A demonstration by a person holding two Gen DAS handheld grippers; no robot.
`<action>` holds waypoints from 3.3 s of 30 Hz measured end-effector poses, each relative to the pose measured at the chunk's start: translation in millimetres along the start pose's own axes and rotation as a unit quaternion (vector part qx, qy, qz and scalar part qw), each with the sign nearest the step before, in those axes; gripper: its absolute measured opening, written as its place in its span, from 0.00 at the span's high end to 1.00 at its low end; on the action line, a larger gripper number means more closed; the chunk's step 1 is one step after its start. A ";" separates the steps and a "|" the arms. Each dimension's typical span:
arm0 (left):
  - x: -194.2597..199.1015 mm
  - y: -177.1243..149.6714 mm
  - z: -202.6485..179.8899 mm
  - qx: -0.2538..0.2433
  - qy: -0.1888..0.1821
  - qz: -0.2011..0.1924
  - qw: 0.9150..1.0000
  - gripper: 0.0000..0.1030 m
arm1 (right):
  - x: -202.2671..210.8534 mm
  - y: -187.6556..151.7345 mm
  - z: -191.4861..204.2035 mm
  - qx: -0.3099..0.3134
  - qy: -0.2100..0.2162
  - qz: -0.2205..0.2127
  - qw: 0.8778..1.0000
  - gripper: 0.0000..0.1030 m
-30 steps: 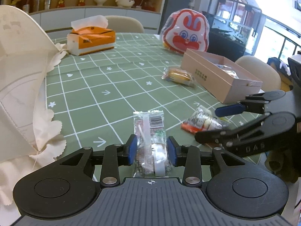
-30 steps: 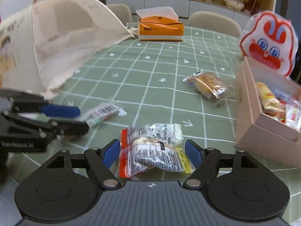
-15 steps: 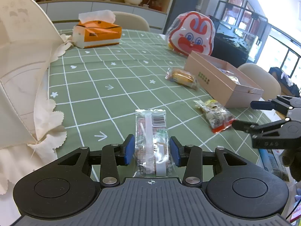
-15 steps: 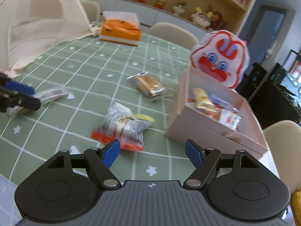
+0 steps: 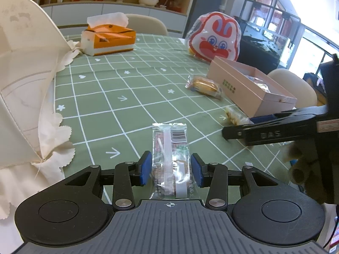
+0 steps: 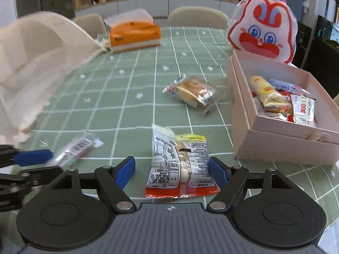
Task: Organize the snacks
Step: 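Lift both held packets off the table, then carry both packets over the pink box and open both grippers to drop them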
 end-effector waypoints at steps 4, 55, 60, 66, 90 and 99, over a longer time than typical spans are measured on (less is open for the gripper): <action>0.1 -0.4 -0.8 -0.004 0.002 0.000 1.000 0.56 | 5.8 -0.9 -6.2 -0.012 0.025 0.011 1.000 0.39; -6.8 -18.1 -99.7 -0.120 -0.017 0.037 0.992 0.59 | 99.7 -104.3 -193.3 -0.096 -0.054 -0.071 0.991 0.41; -6.2 -19.8 -107.3 -0.144 -0.011 0.035 0.989 0.59 | 103.7 -102.7 -188.3 -0.073 -0.066 -0.074 0.992 0.43; -5.0 -21.1 -114.3 -0.147 -0.023 0.038 0.988 0.59 | 111.0 -101.9 -191.5 -0.071 -0.069 -0.081 0.992 0.43; -191.4 176.3 -177.3 0.015 -0.180 0.060 0.982 0.56 | 45.2 98.4 -231.9 -0.131 -0.002 -0.086 0.988 0.42; -172.2 214.8 -127.2 0.063 -0.203 -0.017 0.977 0.56 | 24.6 82.3 -214.7 -0.110 -0.013 -0.085 0.990 0.34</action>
Point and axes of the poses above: each gripper's, at about its wrist camera, not at the fingertips, and x roughly against the way its jaws point, z to its left, y to its top, the point moved 7 cm from there along -x, roughly the way its jaws point, and after that the axes turned 4 degrees about -x, right-handed, at the moved point
